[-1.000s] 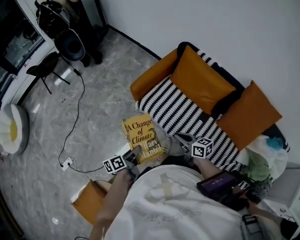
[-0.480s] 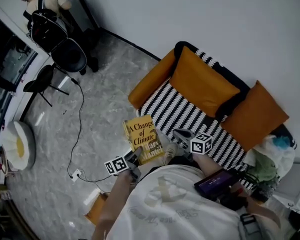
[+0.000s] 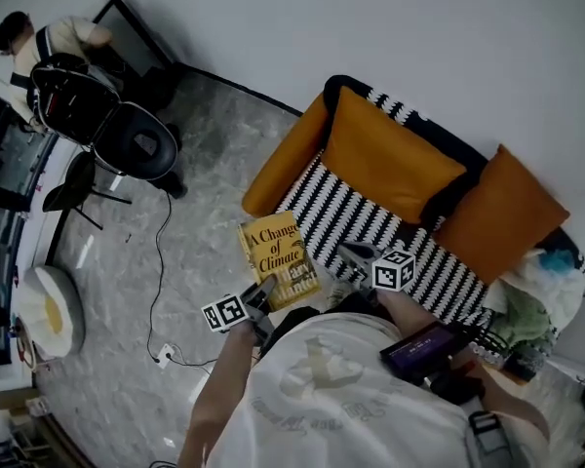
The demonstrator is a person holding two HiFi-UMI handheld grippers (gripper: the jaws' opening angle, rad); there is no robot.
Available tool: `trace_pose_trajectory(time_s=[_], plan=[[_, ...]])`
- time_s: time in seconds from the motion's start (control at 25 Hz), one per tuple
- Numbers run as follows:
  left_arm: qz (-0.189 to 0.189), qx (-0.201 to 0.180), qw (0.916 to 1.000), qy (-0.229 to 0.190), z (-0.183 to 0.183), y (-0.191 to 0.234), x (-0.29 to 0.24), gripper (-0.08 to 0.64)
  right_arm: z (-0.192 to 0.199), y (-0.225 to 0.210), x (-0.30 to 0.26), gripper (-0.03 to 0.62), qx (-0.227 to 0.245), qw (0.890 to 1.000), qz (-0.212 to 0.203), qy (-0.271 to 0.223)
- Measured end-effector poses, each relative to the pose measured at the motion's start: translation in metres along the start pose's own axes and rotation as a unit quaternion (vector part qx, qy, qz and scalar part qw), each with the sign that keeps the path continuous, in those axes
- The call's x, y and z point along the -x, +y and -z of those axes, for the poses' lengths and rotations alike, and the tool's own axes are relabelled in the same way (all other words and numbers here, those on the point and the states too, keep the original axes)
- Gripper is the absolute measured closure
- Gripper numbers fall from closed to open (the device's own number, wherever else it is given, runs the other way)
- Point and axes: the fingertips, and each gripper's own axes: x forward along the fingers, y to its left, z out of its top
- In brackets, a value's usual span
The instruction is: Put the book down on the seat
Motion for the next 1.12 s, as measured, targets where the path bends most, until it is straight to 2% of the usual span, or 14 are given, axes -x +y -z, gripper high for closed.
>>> trace_pose_trajectory(time_s=[0.32, 0.56, 0.8, 1.12], plan=[[-0.006, 0.003, 1.0000, 0.000, -0.025, 0.003, -0.009, 0.413, -0.014, -0.003, -0.001, 0.577, -0.003, 1.000, 0.015, -0.009], [-0.013, -0.002, 0.9999, 0.009, -0.041, 0.006, -0.033, 0.413, -0.009, -0.025, 0.016, 0.577, -0.026, 0.998, 0.045, -0.018], [0.002, -0.002, 0.9993, 0.036, -0.064, 0.004, -0.066, 0.413, -0.022, -0.043, 0.021, 0.577, -0.038, 0.996, 0.077, -0.038], [0.007, -0.022, 0.9952, 0.095, -0.092, 0.012, -0.114, 0.412, -0.036, -0.063, 0.013, 0.577, -0.057, 0.989, 0.121, -0.056]])
